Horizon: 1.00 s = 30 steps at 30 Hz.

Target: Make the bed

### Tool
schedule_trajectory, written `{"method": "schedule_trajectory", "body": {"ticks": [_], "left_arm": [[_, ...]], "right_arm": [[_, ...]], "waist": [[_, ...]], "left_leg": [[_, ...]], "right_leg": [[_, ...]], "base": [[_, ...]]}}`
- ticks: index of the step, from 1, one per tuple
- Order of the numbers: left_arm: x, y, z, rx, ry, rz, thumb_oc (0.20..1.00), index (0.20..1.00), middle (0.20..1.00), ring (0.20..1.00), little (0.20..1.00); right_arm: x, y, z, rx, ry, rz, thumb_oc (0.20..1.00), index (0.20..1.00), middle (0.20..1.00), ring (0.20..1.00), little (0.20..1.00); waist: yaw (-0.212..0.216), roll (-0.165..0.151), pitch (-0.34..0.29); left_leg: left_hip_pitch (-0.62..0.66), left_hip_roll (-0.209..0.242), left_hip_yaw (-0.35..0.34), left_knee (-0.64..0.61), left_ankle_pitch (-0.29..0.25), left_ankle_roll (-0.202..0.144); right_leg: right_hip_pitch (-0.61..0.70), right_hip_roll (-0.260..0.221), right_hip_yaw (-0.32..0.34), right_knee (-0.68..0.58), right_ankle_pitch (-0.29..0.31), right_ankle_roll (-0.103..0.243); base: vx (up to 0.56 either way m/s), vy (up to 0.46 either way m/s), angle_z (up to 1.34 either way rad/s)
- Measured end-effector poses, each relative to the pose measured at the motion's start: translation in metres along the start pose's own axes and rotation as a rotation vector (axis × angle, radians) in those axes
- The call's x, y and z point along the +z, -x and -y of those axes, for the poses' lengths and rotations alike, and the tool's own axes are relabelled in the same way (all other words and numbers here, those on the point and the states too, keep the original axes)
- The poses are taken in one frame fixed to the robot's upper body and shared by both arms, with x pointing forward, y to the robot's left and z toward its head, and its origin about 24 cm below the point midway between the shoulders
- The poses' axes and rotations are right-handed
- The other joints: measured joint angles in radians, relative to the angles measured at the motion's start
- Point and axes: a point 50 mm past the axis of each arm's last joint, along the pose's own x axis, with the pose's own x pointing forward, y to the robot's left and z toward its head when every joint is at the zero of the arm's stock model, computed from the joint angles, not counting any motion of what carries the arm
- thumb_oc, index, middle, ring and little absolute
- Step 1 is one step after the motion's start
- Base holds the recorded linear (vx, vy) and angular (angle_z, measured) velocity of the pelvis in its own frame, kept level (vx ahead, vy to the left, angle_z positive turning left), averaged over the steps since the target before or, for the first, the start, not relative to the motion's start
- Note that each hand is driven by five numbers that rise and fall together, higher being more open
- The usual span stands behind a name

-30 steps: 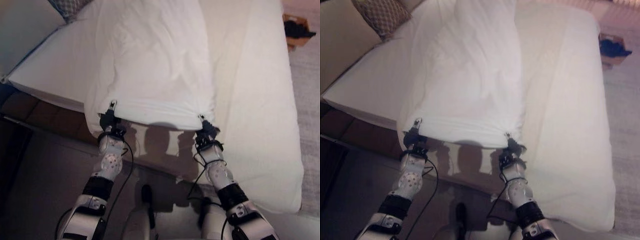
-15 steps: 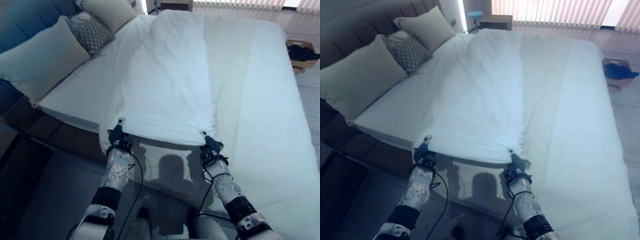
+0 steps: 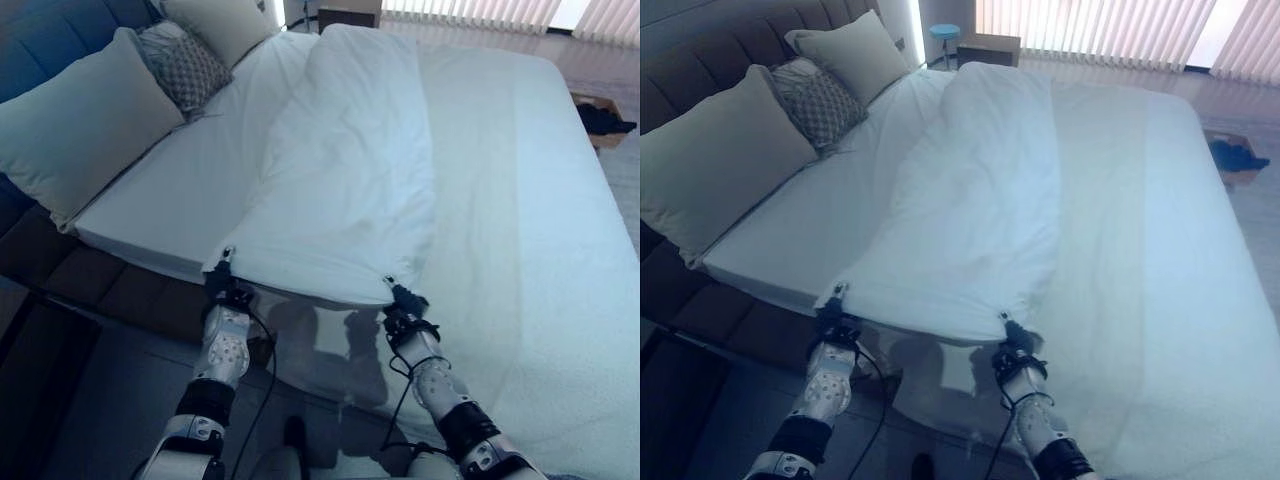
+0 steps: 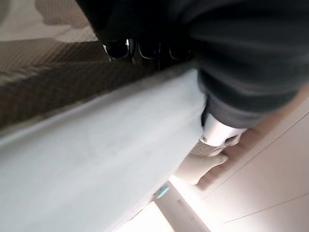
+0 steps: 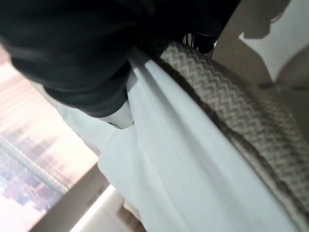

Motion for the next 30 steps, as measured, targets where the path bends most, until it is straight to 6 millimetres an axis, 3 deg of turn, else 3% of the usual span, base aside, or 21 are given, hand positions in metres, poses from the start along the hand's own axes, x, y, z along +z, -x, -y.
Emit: {"method": "schedule_trajectory", "body": {"ticks": [1,2,3,4,8,9,13,16,17,18,19,20,25,28,30], "left_arm": [[0.0,0.001,-0.004,0.013,-0.003,0.0,0.2,0.2,0.2,0.2,0.2],[-0.001,0.002,-0.009,0.032,0.008,0.0,0.2,0.2,0.2,0.2,0.2],[-0.006,0.005,-0.011,0.054,0.03,-0.013,0.2,0.2,0.2,0.2,0.2],[-0.009,0.006,-0.013,0.061,0.037,-0.019,0.2,0.2,0.2,0.2,0.2],[-0.032,0.015,-0.009,0.082,0.112,-0.084,0.2,0.2,0.2,0.2,0.2],[-0.033,0.015,-0.009,0.084,0.113,-0.086,0.2,0.2,0.2,0.2,0.2],[-0.038,0.018,-0.009,0.103,0.142,-0.098,0.2,0.2,0.2,0.2,0.2],[-0.04,0.018,-0.009,0.109,0.149,-0.104,0.2,0.2,0.2,0.2,0.2],[-0.04,0.018,-0.006,0.104,0.154,-0.108,0.2,0.2,0.2,0.2,0.2],[-0.041,0.018,-0.004,0.098,0.155,-0.111,0.2,0.2,0.2,0.2,0.2],[-0.041,0.017,-0.002,0.091,0.156,-0.112,0.2,0.2,0.2,0.2,0.2],[-0.041,0.017,0.0,0.085,0.155,-0.114,0.2,0.2,0.2,0.2,0.2],[-0.016,0.01,0.026,0.001,0.161,-0.037,0.2,0.2,0.2,0.2,0.2],[0.026,0.001,0.049,-0.117,0.12,0.086,0.2,0.2,0.2,0.2,0.2],[0.041,0.004,0.059,-0.181,0.094,0.146,0.2,0.2,0.2,0.2,0.2]], "right_arm": [[-0.003,0.0,0.0,0.006,0.005,-0.01,0.2,0.2,0.2,0.2,0.2],[-0.006,0.0,0.001,0.005,0.013,-0.022,0.2,0.2,0.2,0.2,0.2],[-0.009,0.001,0.007,-0.011,0.028,-0.037,0.2,0.2,0.2,0.2,0.2],[-0.011,0.001,0.011,-0.027,0.035,-0.048,0.2,0.2,0.2,0.2,0.2],[-0.009,0.006,0.032,-0.097,0.048,-0.04,0.2,0.2,0.2,0.2,0.2],[-0.007,0.006,0.032,-0.095,0.053,-0.038,0.2,0.2,0.2,0.2,0.2],[-0.005,0.004,0.032,-0.092,0.06,-0.033,0.2,0.2,0.2,0.2,0.2],[-0.003,0.005,0.033,-0.094,0.063,-0.029,0.2,0.2,0.2,0.2,0.2],[-0.001,0.007,0.032,-0.09,0.049,-0.021,0.2,0.2,0.2,0.2,0.2],[0.001,0.009,0.033,-0.089,0.051,-0.013,0.2,0.2,0.2,0.2,0.2],[0.001,0.01,0.033,-0.09,0.048,-0.011,0.2,0.2,0.2,0.2,0.2],[0.001,0.01,0.032,-0.091,0.044,-0.012,0.2,0.2,0.2,0.2,0.2],[0.02,0.003,-0.004,0.043,0.058,0.039,0.2,0.2,0.2,0.2,0.2],[0.06,0.0,-0.062,0.267,0.1,0.167,0.2,0.2,0.2,0.2,0.2],[0.082,0.008,-0.085,0.383,0.11,0.266,0.2,0.2,0.2,0.2,0.2]], "waist": [[0.001,-0.001,-0.001],[0.004,-0.003,-0.001],[-0.014,0.014,0.001],[-0.008,0.021,0.001],[-0.017,0.028,0.004],[-0.016,0.031,0.006],[-0.015,0.042,0.012],[-0.014,0.044,0.012],[-0.017,0.046,0.011],[-0.017,0.049,0.011],[-0.022,0.057,0.012],[-0.019,0.052,0.01],[-0.015,0.054,0.011],[-0.009,0.054,0.012],[-0.007,0.053,0.012]], "left_leg": [[0.011,-0.001,-0.005,-0.012,0.007,-0.001],[0.017,-0.009,-0.006,-0.018,0.009,-0.004],[0.022,-0.015,-0.023,-0.022,0.014,-0.009],[0.035,-0.019,-0.026,-0.034,0.017,-0.014],[0.013,-0.033,-0.056,0.024,0.031,-0.038],[0.008,-0.035,-0.07,0.037,0.03,-0.04],[-0.002,-0.037,-0.216,0.063,0.038,-0.099],[-0.009,-0.01,-0.218,0.083,0.016,-0.121],[-0.021,0.005,-0.176,0.082,0.003,-0.112],[-0.026,0.007,-0.156,0.072,0.004,-0.106],[-0.02,0.007,-0.146,0.051,-0.013,-0.045],[-0.023,-0.011,-0.143,0.041,-0.006,-0.039],[-0.013,-0.068,-0.138,0.034,0.004,0.011],[-0.001,-0.083,-0.112,0.024,0.004,0.025],[0.012,-0.087,-0.109,0.018,0.0,0.029]], "right_leg": [[0.011,0.05,0.006,-0.029,-0.019,-0.011],[0.032,0.116,0.049,-0.105,-0.046,-0.053],[0.084,0.149,0.089,-0.177,0.004,-0.138],[0.096,0.152,0.093,-0.19,0.016,-0.154],[0.131,0.146,0.058,-0.184,-0.002,-0.15],[0.131,0.143,0.058,-0.183,-0.004,-0.155],[0.128,0.114,0.066,-0.174,0.002,-0.171],[0.126,0.113,0.041,-0.165,0.002,-0.163],[0.128,0.099,-0.017,-0.171,0.006,-0.156],[0.127,0.1,-0.033,-0.169,0.005,-0.149],[0.127,0.102,-0.034,-0.16,-0.002,-0.135],[0.123,0.088,-0.04,-0.155,-0.005,-0.127],[0.117,0.026,-0.023,-0.129,-0.015,-0.079],[0.111,0.008,0.013,-0.122,-0.014,-0.065],[0.119,0.005,0.023,-0.123,-0.014,-0.062]], "base": [[0.02,0.13,-0.23],[0.01,0.137,0.22],[0.04,0.137,0.18],[0.02,0.164,0.29],[-0.02,0.08,0.4],[-0.04,0.111,0.13],[0.04,0.163,-0.13],[0.03,0.29,-0.13],[0.01,0.327,0.07],[0.03,0.229,0.28],[0.04,0.332,0.3],[0.03,0.32,0.39],[0.0,0.276,0.14],[0.04,0.192,-0.14],[0.05,0.149,-0.05]]}}
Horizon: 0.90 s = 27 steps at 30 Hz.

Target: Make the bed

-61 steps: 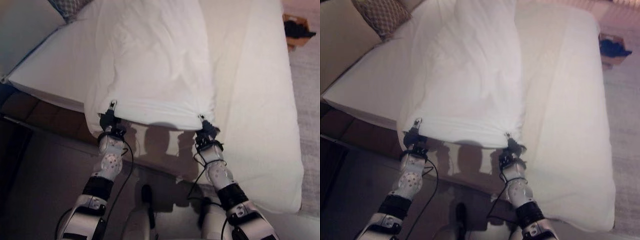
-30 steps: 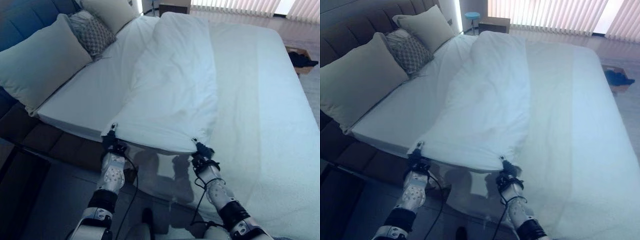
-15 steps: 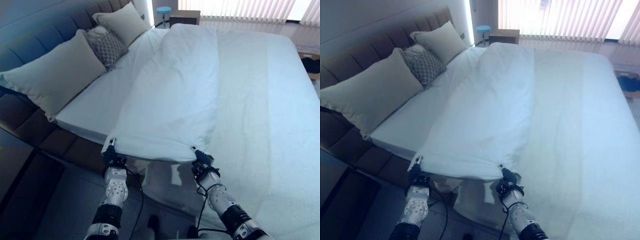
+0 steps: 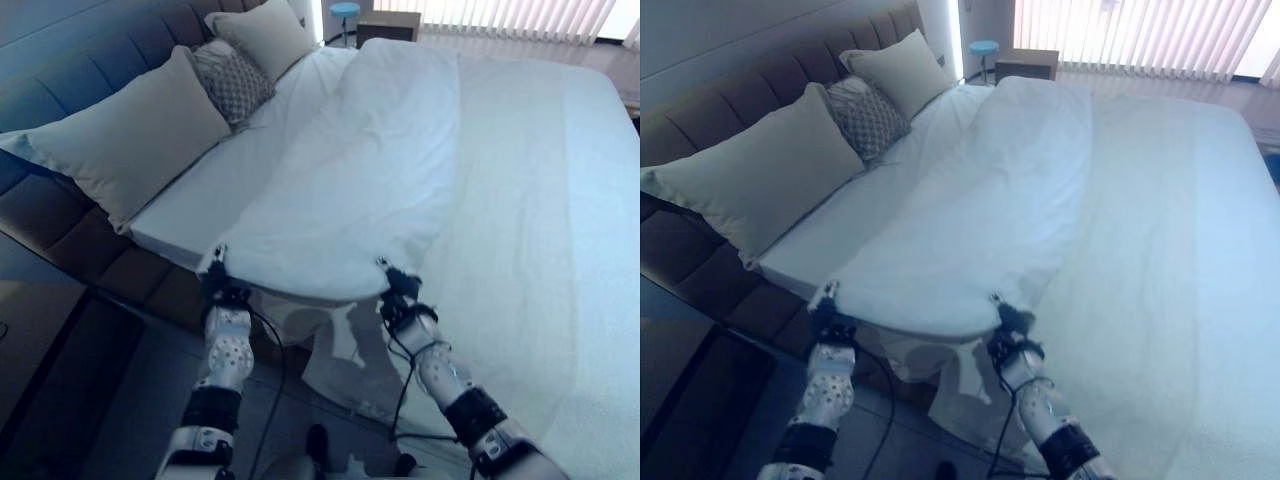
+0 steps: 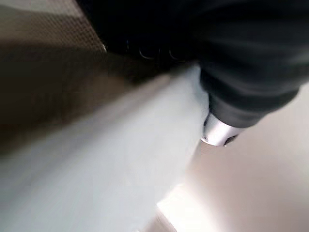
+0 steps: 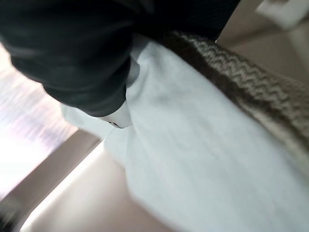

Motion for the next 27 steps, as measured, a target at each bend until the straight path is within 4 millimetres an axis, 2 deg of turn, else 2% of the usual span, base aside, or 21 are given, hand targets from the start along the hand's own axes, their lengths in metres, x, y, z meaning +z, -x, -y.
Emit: {"method": "schedule_trajectory", "body": {"ticks": [1,3,5,9,10,11,12,13,15,16,18,19,22,23,27], "left_arm": [[0.005,0.0,0.005,-0.028,0.005,0.03,0.2,0.2,0.2,0.2,0.2],[0.012,0.001,0.007,-0.045,-0.005,0.08,0.2,0.2,0.2,0.2,0.2],[0.017,0.001,0.004,-0.032,0.007,0.104,0.2,0.2,0.2,0.2,0.2],[0.007,0.01,-0.012,0.033,0.032,0.086,0.2,0.2,0.2,0.2,0.2],[-0.002,0.018,-0.027,0.095,0.043,0.063,0.2,0.2,0.2,0.2,0.2],[-0.022,0.025,-0.041,0.175,0.059,0.012,0.2,0.2,0.2,0.2,0.2],[-0.031,0.026,-0.042,0.199,0.072,-0.015,0.2,0.2,0.2,0.2,0.2],[-0.045,0.035,-0.053,0.268,0.105,-0.069,0.2,0.2,0.2,0.2,0.2],[-0.059,0.038,-0.059,0.331,0.14,-0.119,0.2,0.2,0.2,0.2,0.2],[-0.066,0.039,-0.058,0.34,0.138,-0.147,0.2,0.2,0.2,0.2,0.2],[-0.076,0.036,-0.069,0.398,0.095,-0.186,0.2,0.2,0.2,0.2,0.2],[-0.078,0.035,-0.07,0.407,0.086,-0.192,0.2,0.2,0.2,0.2,0.2],[-0.078,0.03,-0.067,0.395,0.05,-0.193,0.2,0.2,0.2,0.2,0.2],[-0.077,0.026,-0.064,0.371,0.009,-0.189,0.2,0.2,0.2,0.2,0.2],[-0.077,0.022,-0.061,0.354,-0.036,-0.199,0.2,0.2,0.2,0.2,0.2]], "right_arm": [[0.01,-0.001,-0.009,0.056,0.015,0.053,0.2,0.2,0.2,0.2,0.2],[0.017,-0.001,-0.018,0.114,0.026,0.104,0.2,0.2,0.2,0.2,0.2],[0.014,0.001,-0.021,0.14,0.03,0.104,0.2,0.2,0.2,0.2,0.2],[-0.004,0.016,-0.003,0.106,0.035,0.043,0.2,0.2,0.2,0.2,0.2],[-0.022,0.028,0.012,0.054,0.035,-0.022,0.2,0.2,0.2,0.2,0.2],[-0.039,0.048,0.036,-0.042,0.031,-0.085,0.2,0.2,0.2,0.2,0.2],[-0.048,0.057,0.046,-0.086,0.032,-0.122,0.2,0.2,0.2,0.2,0.2],[-0.067,0.073,0.061,-0.164,0.043,-0.219,0.2,0.2,0.2,0.2,0.2],[-0.087,0.08,0.084,-0.282,0.09,-0.341,0.2,0.2,0.2,0.2,0.2],[-0.091,0.08,0.091,-0.311,0.113,-0.369,0.2,0.2,0.2,0.2,0.2],[-0.095,0.071,0.098,-0.343,0.144,-0.401,0.2,0.2,0.2,0.2,0.2],[-0.094,0.068,0.099,-0.345,0.157,-0.408,0.2,0.2,0.2,0.2,0.2],[-0.095,0.063,0.102,-0.358,0.176,-0.424,0.2,0.2,0.2,0.2,0.2],[-0.094,0.055,0.101,-0.358,0.185,-0.422,0.2,0.2,0.2,0.2,0.2],[-0.093,0.044,0.104,-0.383,0.217,-0.445,0.2,0.2,0.2,0.2,0.2]], "waist": [[0.001,0.0,0.0],[0.009,-0.001,0.0],[0.021,-0.002,0.001],[0.023,-0.006,0.006],[0.022,-0.008,0.012],[0.014,-0.006,0.013],[0.011,-0.007,0.012],[0.006,-0.013,0.024],[0.01,-0.008,0.071],[0.022,-0.01,0.082],[0.022,0.001,0.103],[0.019,0.01,0.11],[0.023,0.021,0.116],[0.023,0.027,0.122],[0.037,0.04,0.149]], "left_leg": [[0.007,-0.001,0.003,-0.001,-0.002,0.001],[0.01,0.003,0.018,-0.003,-0.004,-0.001],[0.008,0.01,0.029,-0.002,-0.008,-0.006],[0.001,0.014,0.021,-0.004,-0.007,-0.008],[-0.004,0.015,0.019,-0.005,-0.003,-0.015],[-0.02,0.012,-0.022,0.001,0.002,-0.023],[-0.029,0.011,-0.041,0.001,0.005,-0.025],[-0.059,0.013,-0.042,0.009,0.02,-0.035],[-0.1,0.029,-0.035,0.044,0.027,-0.046],[-0.14,0.035,-0.069,0.079,0.025,-0.06],[-0.145,0.049,-0.15,0.069,0.034,-0.088],[-0.159,0.067,-0.161,0.06,0.025,-0.106],[-0.196,0.077,-0.127,0.036,0.041,-0.097],[-0.23,0.076,-0.126,0.039,0.042,-0.095],[-0.241,0.058,-0.084,0.04,0.048,-0.084]], "right_leg": [[0.004,-0.001,0.006,0.0,0.0,0.0],[0.003,0.001,0.011,-0.004,-0.001,0.001],[0.002,0.005,-0.005,-0.014,0.0,0.003],[0.005,0.026,-0.028,-0.018,-0.001,0.003],[0.007,0.034,-0.024,-0.029,-0.002,0.001],[0.015,0.061,0.035,-0.027,-0.02,-0.001],[0.02,0.072,0.061,-0.033,-0.029,-0.008],[0.008,0.083,0.065,-0.039,-0.035,-0.022],[-0.016,0.095,0.045,-0.027,-0.034,-0.038],[-0.054,0.103,0.048,0.005,-0.04,-0.049],[-0.069,0.109,0.047,0.018,-0.043,-0.057],[-0.089,0.115,0.044,0.023,-0.041,-0.065],[-0.142,0.124,0.025,0.04,-0.039,-0.07],[-0.186,0.117,0.015,0.055,-0.041,-0.072],[-0.203,0.091,0.031,0.061,-0.038,-0.063]], "base": [[0.01,0.071,-0.06],[-0.03,0.045,-0.15],[-0.03,0.034,-0.17],[-0.07,-0.037,0.09],[-0.15,-0.101,0.3],[-0.12,-0.076,0.52],[-0.14,-0.037,0.8],[-0.17,-0.02,0.56],[-0.18,-0.004,0.22],[-0.06,0.028,0.03],[-0.02,0.1,-0.07],[-0.04,0.106,-0.18],[-0.06,0.189,-0.06],[0.06,0.2,0.06],[0.07,0.242,-0.08]]}}
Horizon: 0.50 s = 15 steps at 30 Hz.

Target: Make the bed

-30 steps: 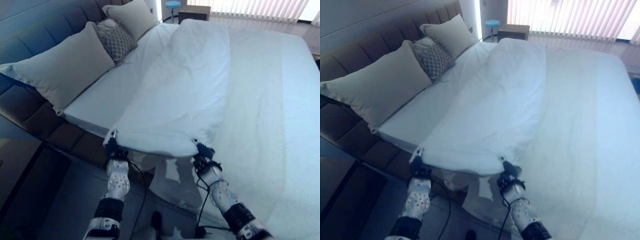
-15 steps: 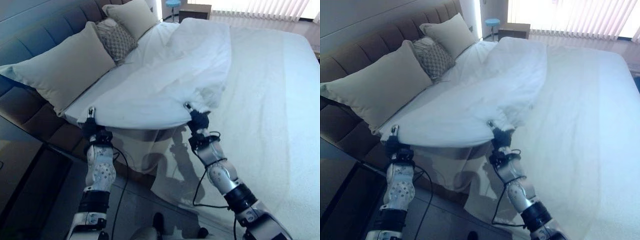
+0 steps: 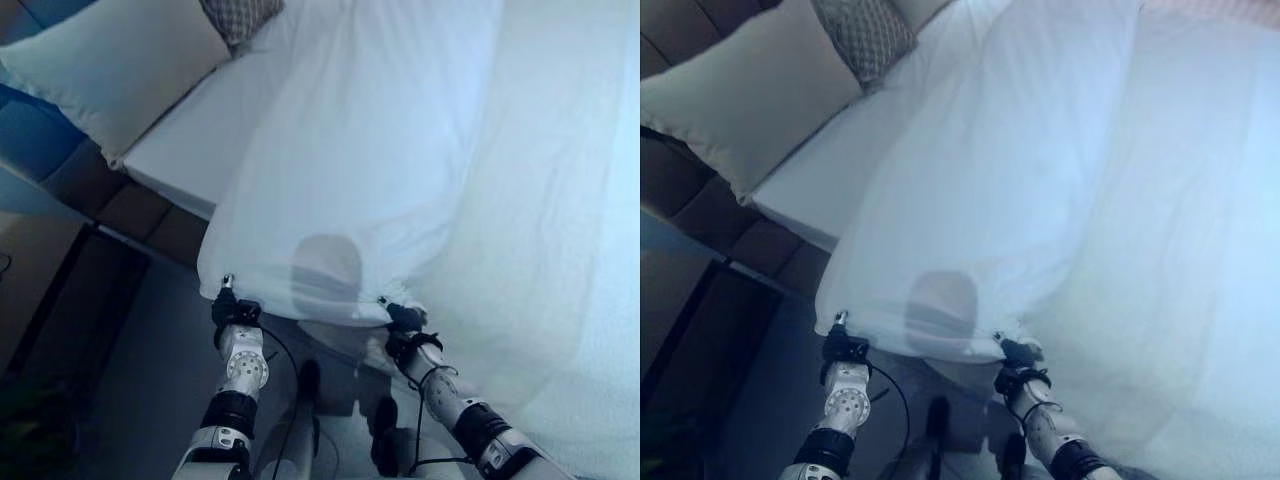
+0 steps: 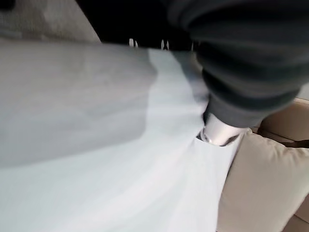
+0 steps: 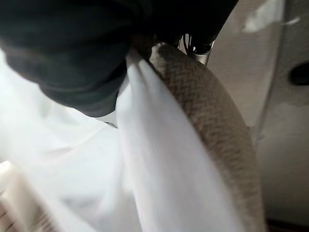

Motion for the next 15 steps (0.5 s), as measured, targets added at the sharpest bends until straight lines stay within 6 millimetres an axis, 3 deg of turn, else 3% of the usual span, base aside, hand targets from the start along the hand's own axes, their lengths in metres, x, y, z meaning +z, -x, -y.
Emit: {"method": "schedule_trajectory", "body": {"ticks": [4,15], "left_arm": [[0.014,-0.008,0.001,-0.008,-0.053,0.042,0.2,0.2,0.2,0.2,0.2],[0.041,-0.015,0.007,-0.024,-0.16,0.145,0.2,0.2,0.2,0.2,0.2]], "right_arm": [[0.003,-0.003,-0.011,0.031,0.002,-0.001,0.2,0.2,0.2,0.2,0.2],[0.005,-0.005,-0.036,0.062,-0.13,0.006,0.2,0.2,0.2,0.2,0.2]], "waist": [[0.029,-0.006,0.019],[0.064,-0.06,0.053]], "left_leg": [[0.013,-0.004,0.037,-0.006,-0.014,0.026],[-0.002,0.018,0.08,-0.024,-0.013,0.028]], "right_leg": [[0.0,-0.011,0.029,-0.017,0.005,0.016],[0.002,0.011,0.038,-0.113,0.065,0.018]], "base": [[0.03,0.15,-0.18],[-0.01,0.023,-0.13]]}}
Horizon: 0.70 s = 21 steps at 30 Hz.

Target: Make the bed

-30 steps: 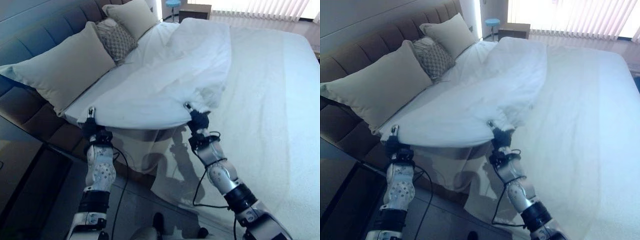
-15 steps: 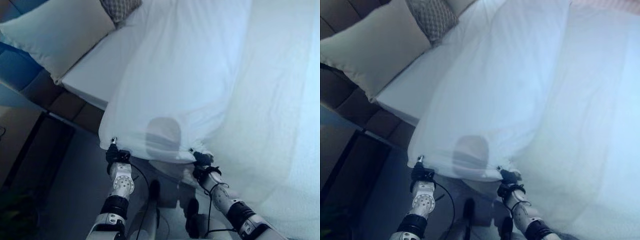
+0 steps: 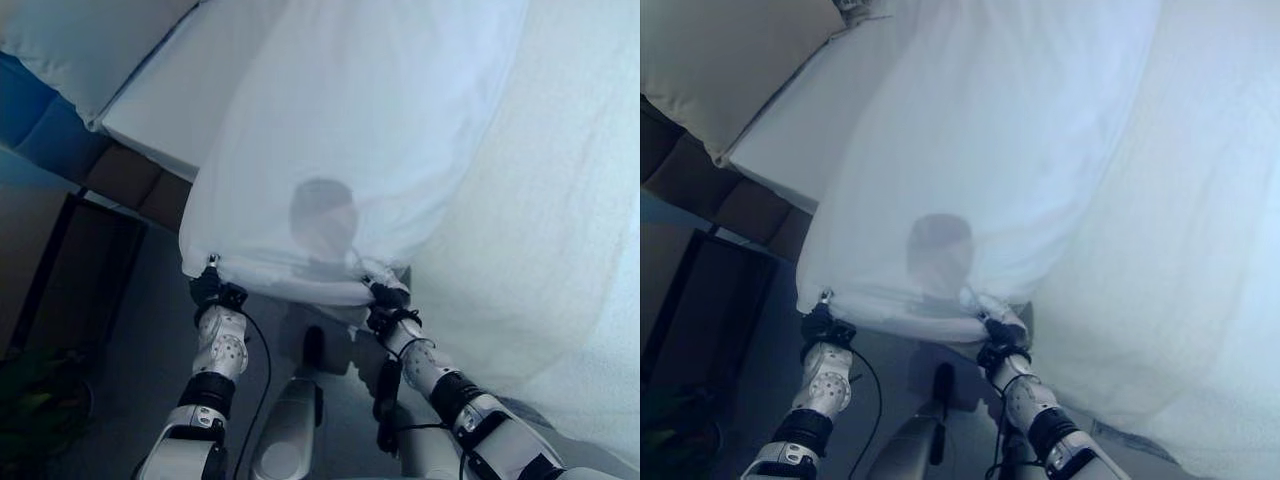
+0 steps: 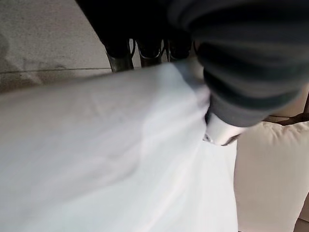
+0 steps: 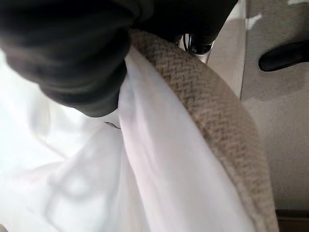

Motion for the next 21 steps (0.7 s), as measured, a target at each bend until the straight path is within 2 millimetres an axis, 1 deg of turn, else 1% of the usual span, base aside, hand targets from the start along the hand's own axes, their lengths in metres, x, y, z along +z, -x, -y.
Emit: {"method": "schedule_trajectory", "body": {"ticks": [2,6,7,8,10,14,16,17,19,20,21], "left_arm": [[0.006,-0.002,0.002,0.01,-0.036,0.032,0.2,0.2,0.2,0.2,0.2],[0.016,-0.005,0.004,0.024,-0.11,0.085,0.2,0.2,0.2,0.2,0.2],[0.017,-0.005,0.004,0.031,-0.125,0.095,0.2,0.2,0.2,0.2,0.2],[0.022,-0.006,0.003,0.052,-0.147,0.118,1.0,1.0,1.0,1.0,1.0],[0.027,-0.008,-0.001,0.092,-0.179,0.148,1.0,1.0,1.0,1.0,1.0],[0.031,-0.009,-0.011,0.167,-0.258,0.172,1.0,1.0,1.0,1.0,1.0],[0.036,-0.009,-0.015,0.2,-0.328,0.214,1.0,1.0,1.0,1.0,1.0],[0.04,-0.01,-0.019,0.226,-0.396,0.253,1.0,1.0,1.0,1.0,1.0],[0.051,-0.012,-0.03,0.284,-0.47,0.305,1.0,1.0,1.0,1.0,1.0],[0.055,-0.013,-0.032,0.306,-0.468,0.314,1.0,1.0,1.0,1.0,1.0],[0.063,-0.015,-0.04,0.347,-0.462,0.332,1.0,1.0,1.0,1.0,1.0]], "right_arm": [[0.0,0.0,-0.005,0.013,-0.014,0.004,0.2,0.2,0.2,0.2,0.2],[-0.002,0.002,-0.012,0.027,-0.03,0.019,0.2,0.2,0.2,0.2,0.2],[-0.003,0.003,-0.014,0.028,-0.041,0.023,0.529,0.529,0.529,0.529,0.529],[-0.006,0.006,-0.019,0.032,-0.062,0.028,1.0,1.0,1.0,1.0,1.0],[-0.016,0.012,-0.02,0.029,-0.081,0.01,1.0,1.0,1.0,1.0,1.0],[-0.028,0.015,-0.013,-0.002,-0.042,-0.032,1.0,1.0,1.0,1.0,1.0],[-0.037,0.014,-0.012,0.007,0.045,-0.08,1.0,1.0,1.0,1.0,1.0],[-0.044,0.014,-0.008,0.028,0.151,-0.129,1.0,1.0,1.0,1.0,1.0],[-0.046,0.016,0.006,0.059,0.285,-0.169,1.0,1.0,1.0,1.0,1.0],[-0.046,0.017,0.011,0.062,0.311,-0.18,1.0,1.0,1.0,1.0,1.0],[-0.047,0.019,0.023,0.058,0.363,-0.203,1.0,1.0,1.0,1.0,1.0]], "waist": [[0.0,-0.021,0.012],[0.0,-0.04,0.025],[0.0,-0.042,0.027],[-0.003,-0.048,0.035],[-0.004,-0.05,0.044],[0.0,-0.049,0.045],[0.005,-0.049,0.045],[0.009,-0.049,0.045],[0.01,-0.049,0.045],[0.011,-0.049,0.045],[0.014,-0.05,0.046]], "left_leg": [[-0.004,0.002,0.0,-0.001,0.0,0.0],[-0.018,0.004,0.002,-0.001,0.0,0.0],[-0.019,0.003,0.003,-0.002,0.0,0.0],[-0.019,0.004,0.006,-0.004,0.0,0.0],[-0.02,0.004,0.01,-0.007,0.0,0.0],[-0.021,0.003,0.012,-0.01,0.0,0.0],[-0.021,0.003,0.011,-0.011,0.0,0.0],[-0.021,0.003,0.011,-0.011,0.0,0.0],[-0.02,0.003,0.014,-0.011,0.001,0.0],[-0.02,0.003,0.015,-0.011,0.001,0.001],[-0.017,0.004,0.021,-0.011,0.002,0.002]], "right_leg": [[-0.002,0.002,0.0,-0.005,0.001,-0.001],[-0.013,0.004,0.002,-0.017,0.009,-0.001],[-0.014,0.004,0.003,-0.018,0.01,-0.001],[-0.018,0.004,0.004,-0.018,0.01,-0.001],[-0.019,0.003,0.004,-0.021,0.01,0.0],[-0.019,0.003,0.004,-0.026,0.011,0.0],[-0.018,0.003,0.003,-0.026,0.011,0.0],[-0.018,0.002,0.003,-0.027,0.011,0.001],[-0.018,0.001,0.003,-0.027,0.012,0.002],[-0.017,0.001,0.004,-0.027,0.013,0.002],[-0.016,0.001,0.005,-0.028,0.015,0.002]], "base": [[0.0,0.0,0.0],[0.0,0.002,-0.01],[-0.01,0.023,-0.08],[-0.01,0.019,-0.06],[0.0,0.017,-0.03],[0.0,0.0,0.0],[0.0,0.0,0.0],[0.0,0.0,0.0],[0.04,-0.031,0.01],[0.03,-0.042,-0.04],[0.02,-0.037,-0.06]]}}
